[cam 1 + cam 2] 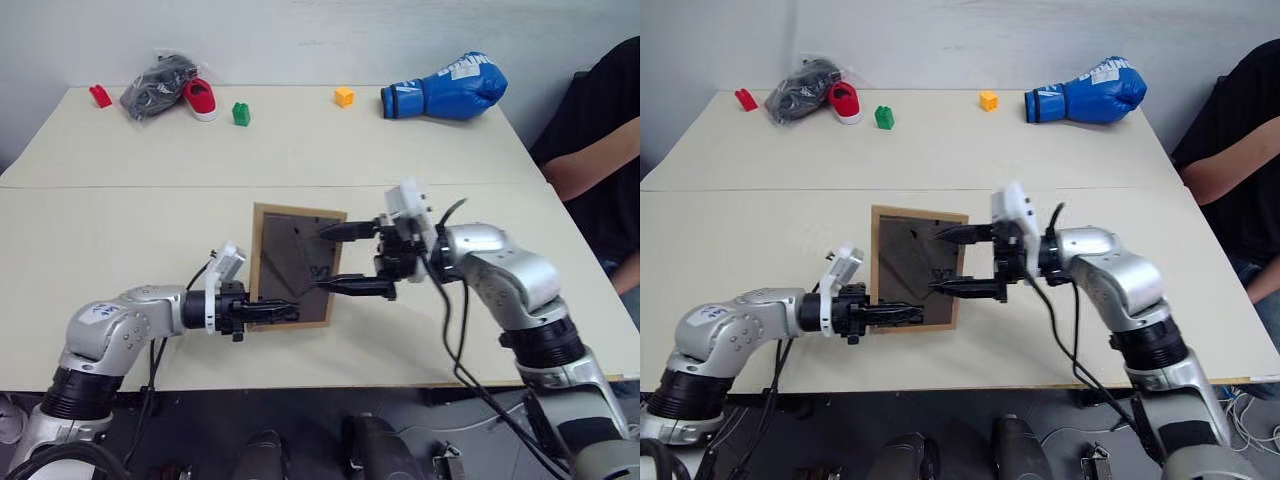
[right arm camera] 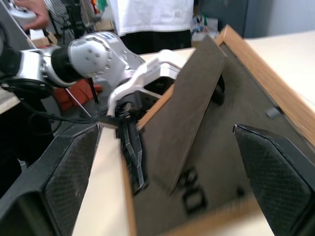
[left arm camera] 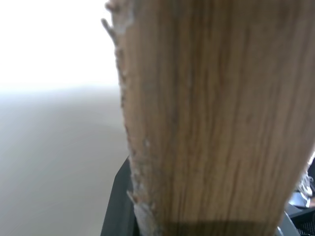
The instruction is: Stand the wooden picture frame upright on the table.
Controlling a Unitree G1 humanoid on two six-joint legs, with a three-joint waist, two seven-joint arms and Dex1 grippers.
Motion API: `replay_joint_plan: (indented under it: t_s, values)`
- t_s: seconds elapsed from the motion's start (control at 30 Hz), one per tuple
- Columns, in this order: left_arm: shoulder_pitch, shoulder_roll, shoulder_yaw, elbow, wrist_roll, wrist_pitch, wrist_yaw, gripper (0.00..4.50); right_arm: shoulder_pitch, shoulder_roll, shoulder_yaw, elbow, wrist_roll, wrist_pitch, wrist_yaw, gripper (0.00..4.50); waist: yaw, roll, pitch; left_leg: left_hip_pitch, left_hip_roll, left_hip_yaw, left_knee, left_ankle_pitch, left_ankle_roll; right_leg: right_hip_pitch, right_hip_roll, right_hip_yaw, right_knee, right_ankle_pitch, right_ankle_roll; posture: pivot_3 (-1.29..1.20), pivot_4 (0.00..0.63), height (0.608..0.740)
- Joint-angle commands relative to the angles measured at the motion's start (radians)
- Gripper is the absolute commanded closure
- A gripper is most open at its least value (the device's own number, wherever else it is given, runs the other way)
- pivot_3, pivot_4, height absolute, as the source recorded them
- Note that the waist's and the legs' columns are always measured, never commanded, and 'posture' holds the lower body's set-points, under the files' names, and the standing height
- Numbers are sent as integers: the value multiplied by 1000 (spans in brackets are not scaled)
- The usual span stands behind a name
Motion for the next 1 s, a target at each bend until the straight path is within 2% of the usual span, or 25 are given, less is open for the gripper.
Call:
replay_joint_plan:
  t_s: [0.03,0.17,0.23,0.37,0.5,0.67,0.83,1.0]
  values:
    - [-10,-2,3,-32,10,-33,-40,3659,-36,52,19,-4,-47,7,-52,22,1,0,0,-1,0,0,0,0,0,0,0,0,1,0,0,0,150,740]
    - [-25,-14,-2,-19,30,-31,-45,3659,-35,111,61,-21,-81,5,-58,22,1,0,0,-2,0,-1,0,0,0,0,0,-1,2,0,0,0,150,740]
    - [-37,-20,4,-4,29,-10,-36,3659,-20,126,61,-62,-41,28,-33,22,2,0,0,-2,0,-1,0,0,1,-1,0,-1,1,0,0,0,150,740]
    - [-59,-39,40,27,-2,52,-7,3659,7,90,59,-126,-26,21,43,22,5,0,0,-9,-2,-7,3,1,2,-3,-2,-6,1,0,1,0,150,740]
    - [-91,-75,94,65,-37,112,29,3659,31,53,50,-147,-45,4,73,22,5,0,0,-9,-2,-9,3,1,2,-2,-3,-9,1,0,1,0,150,740]
    - [-91,-79,97,59,-31,122,23,3659,60,18,56,-152,-85,-45,101,22,1,0,0,-9,-2,-10,3,1,2,-2,-3,-10,1,0,1,0,150,740]
    - [-78,-74,83,34,-27,107,-7,3659,76,9,75,-105,-193,-194,114,22,3,0,0,-9,-3,-10,3,1,1,-1,-3,-10,1,0,1,0,150,740]
    - [-62,-53,72,9,-28,100,-38,3659,77,22,35,-24,-265,-388,131,22,3,0,0,-9,-3,-11,3,1,1,-1,-3,-10,1,0,1,0,150,740]
